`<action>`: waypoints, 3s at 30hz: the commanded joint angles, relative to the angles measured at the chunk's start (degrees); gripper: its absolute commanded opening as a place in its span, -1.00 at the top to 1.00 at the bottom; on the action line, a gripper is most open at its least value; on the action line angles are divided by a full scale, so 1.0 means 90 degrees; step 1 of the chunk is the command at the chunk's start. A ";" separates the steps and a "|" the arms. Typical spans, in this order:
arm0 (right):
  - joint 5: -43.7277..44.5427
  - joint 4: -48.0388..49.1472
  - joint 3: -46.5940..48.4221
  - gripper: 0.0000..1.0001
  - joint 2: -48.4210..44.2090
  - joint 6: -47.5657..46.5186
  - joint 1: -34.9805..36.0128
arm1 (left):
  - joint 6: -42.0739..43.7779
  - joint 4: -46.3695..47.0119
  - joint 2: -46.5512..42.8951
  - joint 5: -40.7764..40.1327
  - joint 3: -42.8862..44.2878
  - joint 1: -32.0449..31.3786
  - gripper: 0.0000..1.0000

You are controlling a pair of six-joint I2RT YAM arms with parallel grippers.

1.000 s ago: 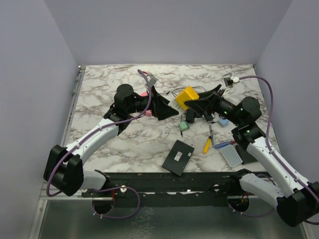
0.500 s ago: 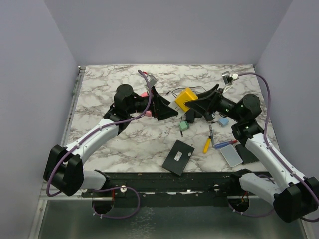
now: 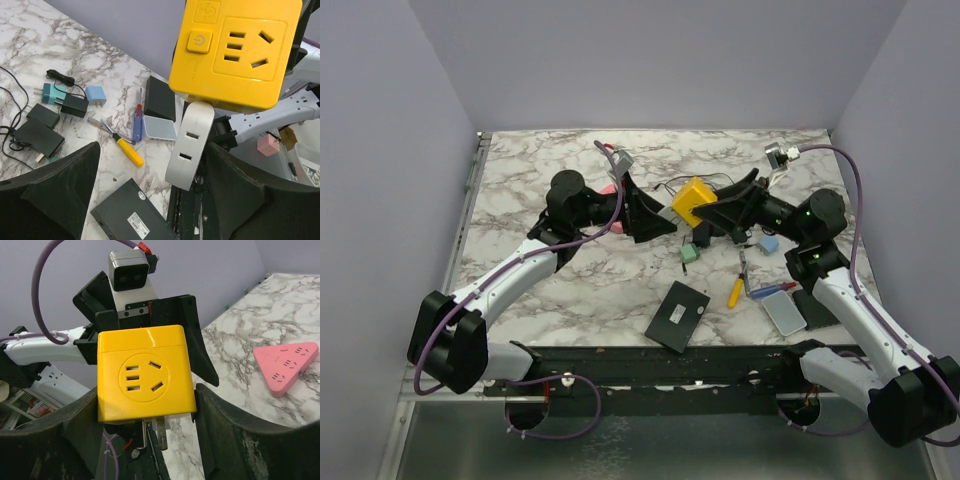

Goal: Pull the plug off the socket
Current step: Remove the plug from the socket.

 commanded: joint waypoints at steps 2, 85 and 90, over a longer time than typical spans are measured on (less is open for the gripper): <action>-0.0341 0.0375 0.0119 0.99 0.0067 0.0133 -0.0032 | -0.0290 0.0842 -0.0167 0.0530 -0.0224 0.0040 -0.76; -0.1171 0.0087 0.0077 0.99 -0.0006 -0.0848 0.0002 | -0.0759 0.1822 0.0491 0.0852 -0.0519 -0.0019 1.00; -0.1177 0.0250 0.0130 0.99 -0.0084 -0.0691 0.0043 | -0.0668 0.1738 0.0552 0.0721 -0.0528 -0.0007 1.00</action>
